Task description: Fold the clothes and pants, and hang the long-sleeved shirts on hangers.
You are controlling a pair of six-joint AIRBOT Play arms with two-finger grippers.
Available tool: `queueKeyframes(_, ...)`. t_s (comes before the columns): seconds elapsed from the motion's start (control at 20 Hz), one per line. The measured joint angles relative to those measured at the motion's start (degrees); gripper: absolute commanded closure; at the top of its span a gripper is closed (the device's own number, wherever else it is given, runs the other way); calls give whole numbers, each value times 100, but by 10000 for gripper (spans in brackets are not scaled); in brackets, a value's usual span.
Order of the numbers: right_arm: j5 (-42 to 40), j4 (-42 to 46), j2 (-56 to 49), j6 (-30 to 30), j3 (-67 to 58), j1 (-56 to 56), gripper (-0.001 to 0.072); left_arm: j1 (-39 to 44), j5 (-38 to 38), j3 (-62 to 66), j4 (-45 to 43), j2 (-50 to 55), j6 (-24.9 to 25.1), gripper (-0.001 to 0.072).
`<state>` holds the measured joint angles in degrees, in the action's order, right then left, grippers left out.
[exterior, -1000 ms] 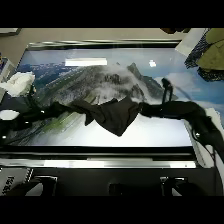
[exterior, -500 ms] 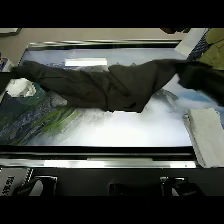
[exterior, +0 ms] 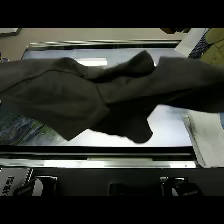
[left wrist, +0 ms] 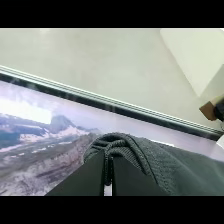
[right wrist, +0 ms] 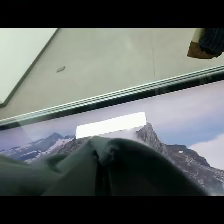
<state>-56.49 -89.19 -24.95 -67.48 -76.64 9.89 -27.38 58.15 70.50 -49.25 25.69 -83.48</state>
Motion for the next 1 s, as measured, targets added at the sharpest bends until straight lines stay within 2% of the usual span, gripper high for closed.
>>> queueKeyframes(0.25, -280, -85, -317, 575, -13, 0, 681, -31, 96, -70, 85, 166, -44, 691)
queueKeyframes(0.4, -826, -289, -1298, 949, -13, 0, 681, 46, 310, -415, 175, 758, -55, 690)
queueKeyframes(0.55, -1084, -730, -2820, 1056, -11, 0, 682, 350, 286, -909, 203, 1770, -44, 690)
queueKeyframes(0.75, -450, -1784, -4955, 750, -9, 4, 681, 916, -129, -1272, 210, 3545, 142, 690)
queueKeyframes(0.9, 173, -2507, -6109, 599, -9, 4, 681, 1167, -522, -1360, 203, 4662, 144, 688)
queueKeyframes(0.95, 319, -2673, -6354, 575, -9, 4, 681, 1213, -599, -1373, 205, 4918, 138, 667)
queueKeyframes(1.0, 468, -2811, -6540, 553, -9, 4, 681, 1244, -640, -1384, 210, 5112, 120, 550)
